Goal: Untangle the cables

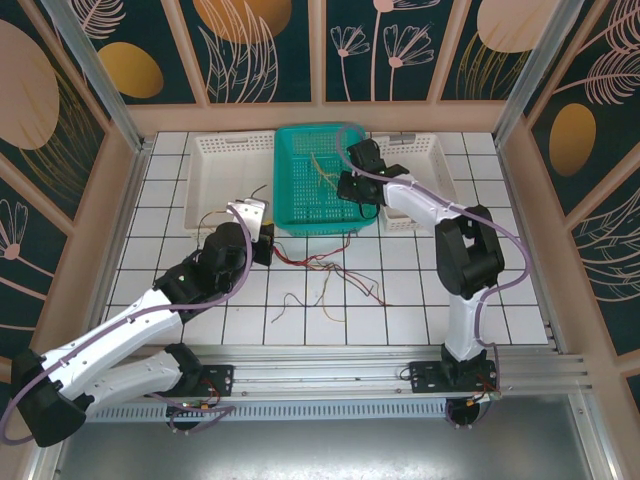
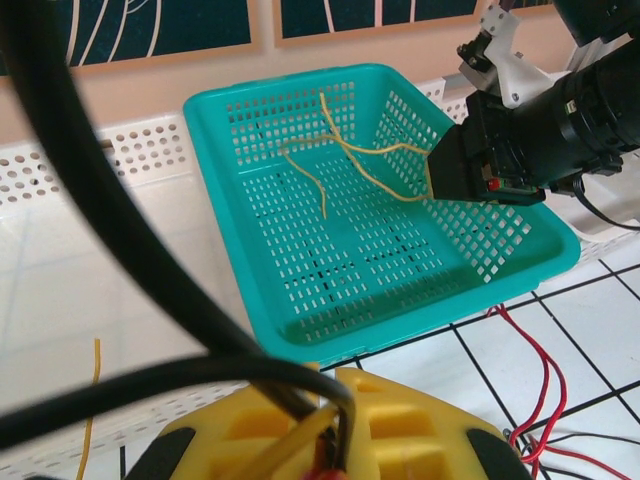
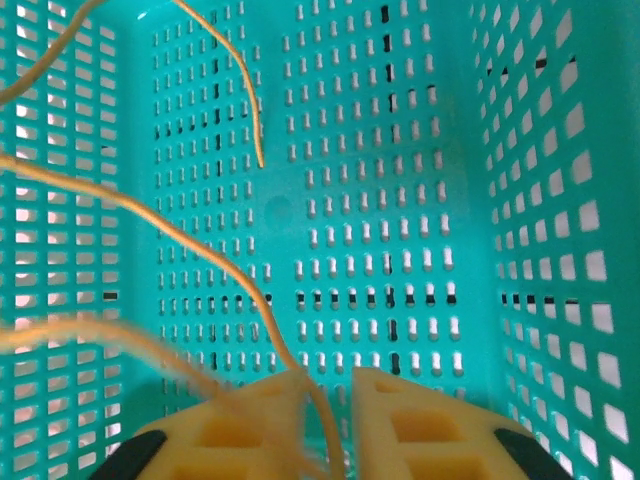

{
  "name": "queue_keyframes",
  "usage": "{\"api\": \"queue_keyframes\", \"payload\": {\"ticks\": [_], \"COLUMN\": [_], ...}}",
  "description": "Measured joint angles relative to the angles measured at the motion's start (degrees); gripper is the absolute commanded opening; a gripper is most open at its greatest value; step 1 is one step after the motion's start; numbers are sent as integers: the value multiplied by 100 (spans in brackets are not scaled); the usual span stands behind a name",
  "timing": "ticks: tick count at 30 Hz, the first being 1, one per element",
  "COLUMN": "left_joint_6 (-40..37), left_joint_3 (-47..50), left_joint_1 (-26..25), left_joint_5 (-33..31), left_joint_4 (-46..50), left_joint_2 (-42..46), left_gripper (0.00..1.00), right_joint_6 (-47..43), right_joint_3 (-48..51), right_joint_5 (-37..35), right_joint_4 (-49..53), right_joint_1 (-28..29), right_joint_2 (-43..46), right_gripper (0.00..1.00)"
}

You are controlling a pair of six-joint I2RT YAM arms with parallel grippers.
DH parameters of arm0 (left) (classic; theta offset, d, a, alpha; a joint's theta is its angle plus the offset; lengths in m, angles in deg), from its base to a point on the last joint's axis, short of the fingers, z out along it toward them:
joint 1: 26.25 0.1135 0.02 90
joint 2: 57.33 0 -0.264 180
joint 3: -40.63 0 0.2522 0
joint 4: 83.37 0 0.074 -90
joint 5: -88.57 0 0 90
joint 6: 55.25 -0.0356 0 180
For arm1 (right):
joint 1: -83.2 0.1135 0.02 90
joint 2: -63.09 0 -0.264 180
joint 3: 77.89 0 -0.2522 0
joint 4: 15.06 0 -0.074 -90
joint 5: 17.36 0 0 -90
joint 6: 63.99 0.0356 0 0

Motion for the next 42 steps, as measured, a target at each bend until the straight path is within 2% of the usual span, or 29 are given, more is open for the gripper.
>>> {"api": "queue_keyframes", "payload": {"ticks": [5,12,17,25,32,35,38,42], "left_joint_6": [-13,-15,-15,-17,-17,-17,-17,-15], "left_joint_3": [0,0,0,0,0,0,0,0], "left_joint_1": [0,0,0,0,0,0,0,0], "left_joint_5": [2,4,7,7,20,22,22,11], "left_joint_4": [0,0,0,0,0,0,0,0], "left_joint_2": [0,-9,-35,-42,-70,-74,-74,-90], "left_gripper": [0,0,0,0,0,0,0,0], "right_joint_6": [-79,-98,-186,-221,-328,-378,-409,-396], "right_joint_3": [0,74,79,9,0,103,664,1532], "right_joint_5": [-68,9,142,337,632,745,881,1045], "right_joint_4": [101,98,39,50,44,-72,-273,-424], "right_joint_1": [98,120,136,151,358,479,555,610], "right_joint_2": [50,562,802,498,291,356,833,1880], "right_gripper": [33,34,24,21,27,34,40,41]}}
